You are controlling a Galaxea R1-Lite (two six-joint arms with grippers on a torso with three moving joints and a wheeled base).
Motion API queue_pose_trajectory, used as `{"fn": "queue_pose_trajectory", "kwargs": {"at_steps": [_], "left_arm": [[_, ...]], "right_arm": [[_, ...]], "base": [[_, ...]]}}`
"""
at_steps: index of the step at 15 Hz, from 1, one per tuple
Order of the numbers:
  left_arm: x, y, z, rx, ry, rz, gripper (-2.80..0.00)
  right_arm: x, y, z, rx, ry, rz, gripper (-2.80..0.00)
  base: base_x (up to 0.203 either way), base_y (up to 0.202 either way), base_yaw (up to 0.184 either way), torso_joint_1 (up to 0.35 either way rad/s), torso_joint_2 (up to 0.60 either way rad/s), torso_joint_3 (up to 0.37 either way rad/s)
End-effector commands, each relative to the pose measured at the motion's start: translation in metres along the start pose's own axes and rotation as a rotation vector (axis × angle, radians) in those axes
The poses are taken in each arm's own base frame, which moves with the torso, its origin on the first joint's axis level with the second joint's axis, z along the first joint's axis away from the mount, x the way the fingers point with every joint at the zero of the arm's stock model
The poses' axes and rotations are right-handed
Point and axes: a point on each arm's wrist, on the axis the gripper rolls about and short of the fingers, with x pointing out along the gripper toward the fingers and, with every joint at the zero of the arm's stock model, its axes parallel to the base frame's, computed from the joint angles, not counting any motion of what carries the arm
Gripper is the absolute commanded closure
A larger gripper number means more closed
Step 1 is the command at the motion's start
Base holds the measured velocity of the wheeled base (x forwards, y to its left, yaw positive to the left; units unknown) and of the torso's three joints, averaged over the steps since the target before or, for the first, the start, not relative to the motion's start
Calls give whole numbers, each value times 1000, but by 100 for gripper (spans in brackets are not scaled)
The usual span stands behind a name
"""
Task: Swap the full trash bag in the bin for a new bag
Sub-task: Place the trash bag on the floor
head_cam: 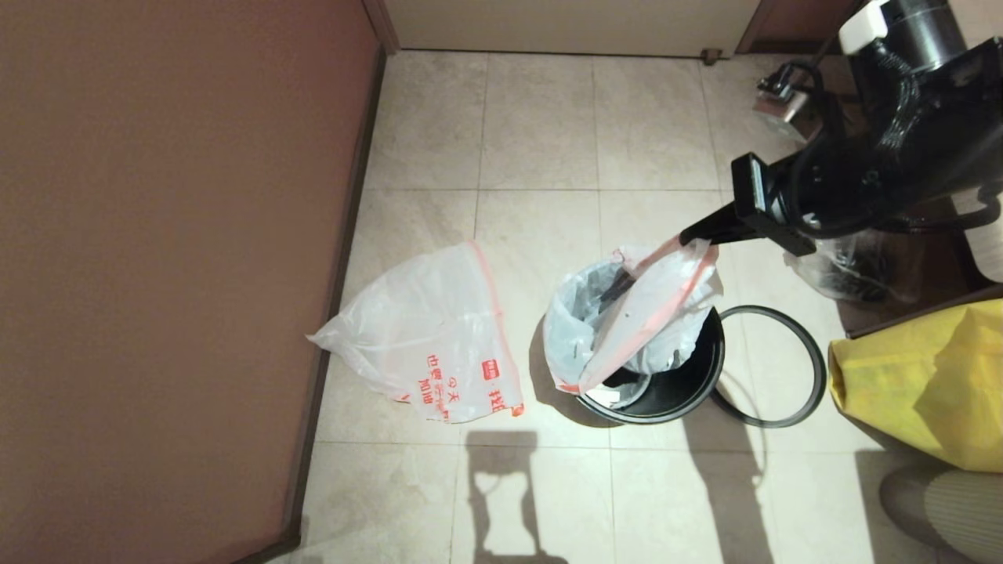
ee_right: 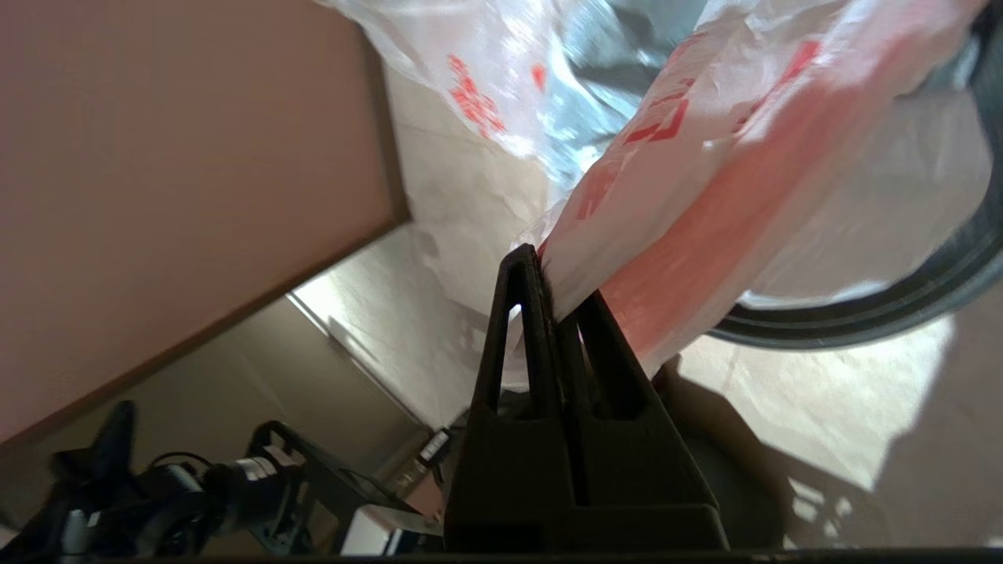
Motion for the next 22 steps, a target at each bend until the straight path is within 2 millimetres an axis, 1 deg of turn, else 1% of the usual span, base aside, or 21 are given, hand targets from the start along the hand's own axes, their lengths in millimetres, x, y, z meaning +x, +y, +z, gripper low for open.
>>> {"fn": "queue_pose_trajectory", "kwargs": {"at_steps": [1,3,5,6,7,8,9,11,12,15,18,20,22], "left_arm": [[0,0,0,0,0,0,0],[0,0,0,0,0,0,0],[0,0,0,0,0,0,0],[0,0,0,0,0,0,0],[0,0,0,0,1,0,0],[0,0,0,0,1,0,0],[0,0,0,0,0,0,0],[0,0,0,0,0,0,0],[0,0,0,0,0,0,0],[0,0,0,0,1,0,0],[0,0,0,0,0,0,0],[0,0,0,0,0,0,0],[0,0,0,0,1,0,0]], "right_arm": [[-29,22,1,-44,-68,55,0],[-70,45,-2,-96,-161,115,0],[-119,60,-5,-149,-304,159,0],[-140,61,-4,-163,-383,155,0],[-155,57,-5,-161,-428,129,0],[-154,49,-10,-125,-384,81,0],[-146,34,-15,-69,-311,15,0],[-124,7,-24,27,-190,-92,0],[-114,-3,-30,57,-146,-126,-280],[-78,-31,-41,139,-12,-212,-280],[-59,-45,-56,174,87,-244,-280],[-39,-59,-65,204,165,-270,-280],[-16,-71,-69,217,180,-271,-280]], "base": [[0,0,0,0,0,0],[0,0,0,0,0,0],[0,0,0,0,0,0],[0,0,0,0,0,0],[0,0,0,0,0,0],[0,0,0,0,0,0],[0,0,0,0,0,0],[0,0,0,0,0,0],[0,0,0,0,0,0],[0,0,0,0,0,0],[0,0,0,0,0,0],[0,0,0,0,0,0],[0,0,0,0,0,0]]}}
